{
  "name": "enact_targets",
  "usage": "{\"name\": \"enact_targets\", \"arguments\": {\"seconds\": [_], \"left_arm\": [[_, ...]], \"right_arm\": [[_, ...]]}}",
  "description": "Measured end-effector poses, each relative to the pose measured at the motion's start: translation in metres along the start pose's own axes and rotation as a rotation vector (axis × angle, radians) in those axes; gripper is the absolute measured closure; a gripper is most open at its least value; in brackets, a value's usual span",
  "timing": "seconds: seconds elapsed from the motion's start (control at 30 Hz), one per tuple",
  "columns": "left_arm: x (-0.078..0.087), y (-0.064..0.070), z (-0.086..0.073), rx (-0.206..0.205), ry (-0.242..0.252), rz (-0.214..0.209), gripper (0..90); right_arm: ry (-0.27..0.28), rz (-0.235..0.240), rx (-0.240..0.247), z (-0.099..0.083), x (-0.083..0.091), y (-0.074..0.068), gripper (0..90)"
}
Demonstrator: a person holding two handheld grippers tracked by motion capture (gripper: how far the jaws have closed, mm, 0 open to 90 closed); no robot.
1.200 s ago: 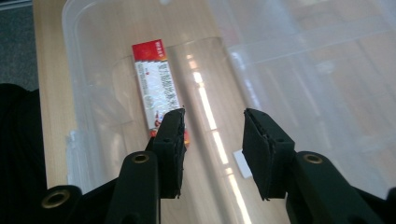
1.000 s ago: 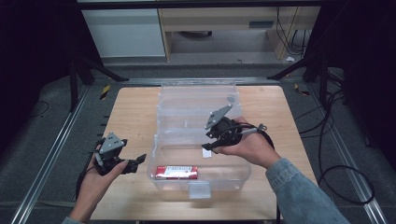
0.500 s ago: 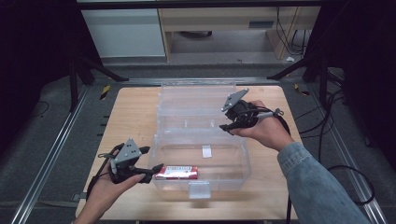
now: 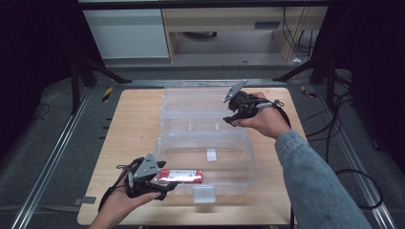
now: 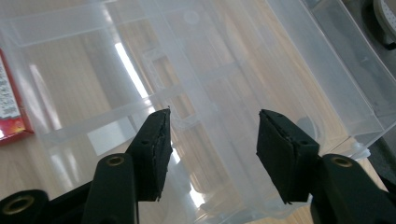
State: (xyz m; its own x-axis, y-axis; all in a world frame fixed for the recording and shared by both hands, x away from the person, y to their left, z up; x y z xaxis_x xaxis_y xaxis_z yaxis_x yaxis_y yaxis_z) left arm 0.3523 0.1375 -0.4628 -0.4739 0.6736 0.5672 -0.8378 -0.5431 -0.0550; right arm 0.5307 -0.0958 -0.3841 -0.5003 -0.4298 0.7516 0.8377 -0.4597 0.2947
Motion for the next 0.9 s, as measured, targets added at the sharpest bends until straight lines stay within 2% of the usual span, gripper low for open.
{"name": "enact_targets", "arguments": {"seconds": [0.17,0.27,0.4,0.47,0.5,0.53,0.57,0.67,0.77,0.9], "left_arm": [[-0.005,0.003,-0.009,-0.020,-0.038,-0.013,24.4],[-0.007,0.003,-0.013,-0.011,-0.046,-0.021,27.3],[-0.011,0.007,-0.021,-0.015,-0.077,-0.055,40.3],[-0.013,0.008,-0.025,-0.024,-0.092,-0.064,50.6],[-0.014,0.008,-0.027,-0.025,-0.097,-0.063,50.6],[-0.014,0.008,-0.027,-0.016,-0.096,-0.071,54.5],[-0.014,0.009,-0.028,-0.002,-0.087,-0.102,60.9],[-0.014,0.010,-0.028,-0.012,-0.080,-0.103,64.2],[-0.015,0.010,-0.026,-0.035,-0.098,-0.121,67.9],[-0.018,0.010,-0.024,-0.042,-0.105,-0.132,70.9]], "right_arm": [[-0.022,0.008,0.002,0.001,-0.007,0.003,48.6],[-0.028,0.014,0.013,0.002,-0.009,0.002,50.4],[-0.042,0.018,0.030,0.002,-0.014,0.001,53.1],[-0.047,0.020,0.030,0.002,-0.015,0.000,54.5],[-0.050,0.019,0.021,0.002,-0.016,0.000,55.2],[-0.052,0.019,0.030,0.003,-0.017,0.001,56.8],[-0.053,0.022,0.041,0.003,-0.019,0.001,58.4],[-0.068,0.022,0.044,0.003,-0.020,0.001,60.5],[-0.085,0.024,0.049,0.001,-0.022,0.002,65.7],[-0.085,0.026,0.056,0.003,-0.022,0.003,69.7]]}}
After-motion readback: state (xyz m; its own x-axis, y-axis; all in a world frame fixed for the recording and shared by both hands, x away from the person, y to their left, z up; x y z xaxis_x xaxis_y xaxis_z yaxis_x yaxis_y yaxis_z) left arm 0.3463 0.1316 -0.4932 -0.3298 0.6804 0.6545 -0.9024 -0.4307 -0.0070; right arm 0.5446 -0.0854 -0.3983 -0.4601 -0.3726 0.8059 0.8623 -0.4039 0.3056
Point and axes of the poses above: each handheld gripper's, and its own axes: x roughly backward along the jaws, z roughly out of its top, y roughly to its right, the point moved 8 cm from there along -x, roughly forward along the jaws, and after that the axes turned 4 degrees about y, right-handed, at the moved point
